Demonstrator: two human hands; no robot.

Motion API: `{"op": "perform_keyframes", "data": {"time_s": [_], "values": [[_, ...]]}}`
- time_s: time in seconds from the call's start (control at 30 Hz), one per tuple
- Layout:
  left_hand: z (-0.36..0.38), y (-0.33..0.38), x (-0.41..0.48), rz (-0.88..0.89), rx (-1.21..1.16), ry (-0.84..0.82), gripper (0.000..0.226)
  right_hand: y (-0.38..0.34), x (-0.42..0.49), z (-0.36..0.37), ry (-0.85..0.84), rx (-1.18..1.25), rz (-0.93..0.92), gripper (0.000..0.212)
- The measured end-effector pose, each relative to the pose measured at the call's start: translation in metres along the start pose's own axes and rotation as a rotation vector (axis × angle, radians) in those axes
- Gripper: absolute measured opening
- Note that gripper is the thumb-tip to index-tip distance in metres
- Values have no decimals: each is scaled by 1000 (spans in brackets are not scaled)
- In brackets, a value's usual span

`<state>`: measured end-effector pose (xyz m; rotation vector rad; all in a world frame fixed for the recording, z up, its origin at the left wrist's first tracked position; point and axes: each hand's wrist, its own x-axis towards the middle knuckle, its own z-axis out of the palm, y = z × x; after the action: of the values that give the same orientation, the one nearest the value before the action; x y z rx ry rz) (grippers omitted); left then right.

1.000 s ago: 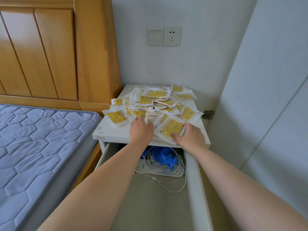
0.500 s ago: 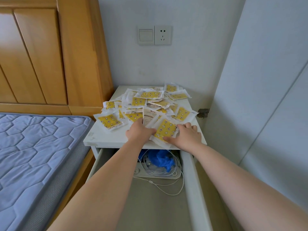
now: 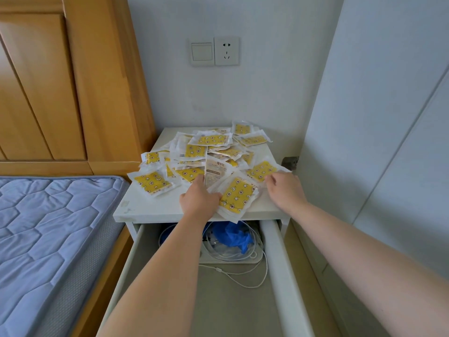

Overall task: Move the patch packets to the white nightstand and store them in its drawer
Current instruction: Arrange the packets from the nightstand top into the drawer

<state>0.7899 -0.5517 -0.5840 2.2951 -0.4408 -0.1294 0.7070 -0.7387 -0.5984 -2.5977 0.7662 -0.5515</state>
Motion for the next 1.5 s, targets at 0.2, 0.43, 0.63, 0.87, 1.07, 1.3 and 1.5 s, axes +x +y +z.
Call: {"op": "perform_keyframes", "data": {"time_s": [0.2, 0.43, 0.63, 0.87, 1.07, 1.3, 1.5], "values": [[-1, 2, -1, 1, 19, -12, 38, 9, 15, -4, 183, 96, 105, 28], [1, -3, 3, 17, 36, -22, 42, 8, 42, -4, -106, 256, 510, 65], [1, -2, 2, 25, 58, -24, 37, 21, 42, -11, -172, 731, 801, 61], [-2, -1, 0, 30, 40, -52, 39, 9, 8, -33, 268, 892, 549, 16], [-5, -1, 1, 8, -10, -80, 45, -18, -7, -18, -159, 1115, 562, 44], [-14, -6, 1, 29, -270, -163, 24, -46, -19, -9, -190, 488, 372, 25], [-22, -7, -2, 10, -426, -215, 36, -56, -24, -8, -185, 436, 320, 29]]}}
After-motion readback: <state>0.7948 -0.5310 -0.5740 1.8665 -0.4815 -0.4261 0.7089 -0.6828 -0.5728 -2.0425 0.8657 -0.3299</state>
